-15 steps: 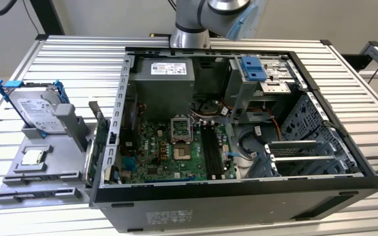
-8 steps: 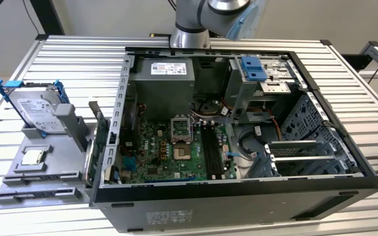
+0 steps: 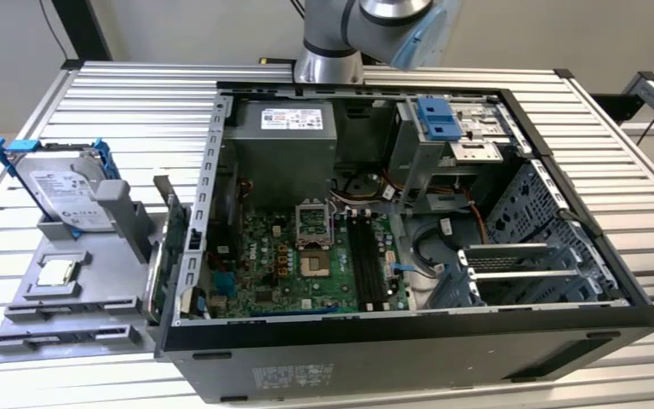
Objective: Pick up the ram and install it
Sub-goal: 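Pick up the ram and move it above insertion slot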
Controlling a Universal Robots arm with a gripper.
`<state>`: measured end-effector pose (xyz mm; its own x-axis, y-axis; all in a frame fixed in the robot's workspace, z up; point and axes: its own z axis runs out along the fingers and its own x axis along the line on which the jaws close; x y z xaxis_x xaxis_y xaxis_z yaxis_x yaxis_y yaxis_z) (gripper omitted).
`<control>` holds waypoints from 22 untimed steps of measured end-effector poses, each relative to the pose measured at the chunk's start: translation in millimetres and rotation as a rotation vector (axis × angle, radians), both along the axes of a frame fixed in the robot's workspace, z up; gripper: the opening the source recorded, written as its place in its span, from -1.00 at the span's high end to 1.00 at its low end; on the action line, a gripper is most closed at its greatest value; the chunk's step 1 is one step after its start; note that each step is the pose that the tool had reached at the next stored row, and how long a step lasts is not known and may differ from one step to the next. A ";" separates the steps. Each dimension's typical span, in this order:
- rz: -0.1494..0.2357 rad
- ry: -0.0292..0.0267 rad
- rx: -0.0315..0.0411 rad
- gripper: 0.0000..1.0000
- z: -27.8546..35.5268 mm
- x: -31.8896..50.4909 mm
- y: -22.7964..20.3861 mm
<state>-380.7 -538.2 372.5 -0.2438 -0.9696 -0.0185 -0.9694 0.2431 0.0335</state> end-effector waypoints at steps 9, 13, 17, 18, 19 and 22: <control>0.165 -0.0155 0.0001 1.00 -2.3 0.0 0.0; 0.235 -0.0198 0.0004 1.00 -3.3 0.0 0.0; 0.290 -0.0217 0.0038 1.00 -4.0 -0.1 0.1; 0.304 -0.0220 0.0048 1.00 -4.1 -0.1 0.0; 0.317 -0.0222 0.0056 1.00 -4.3 0.0 0.0; 0.340 -0.0228 0.0075 1.00 -4.6 0.0 0.0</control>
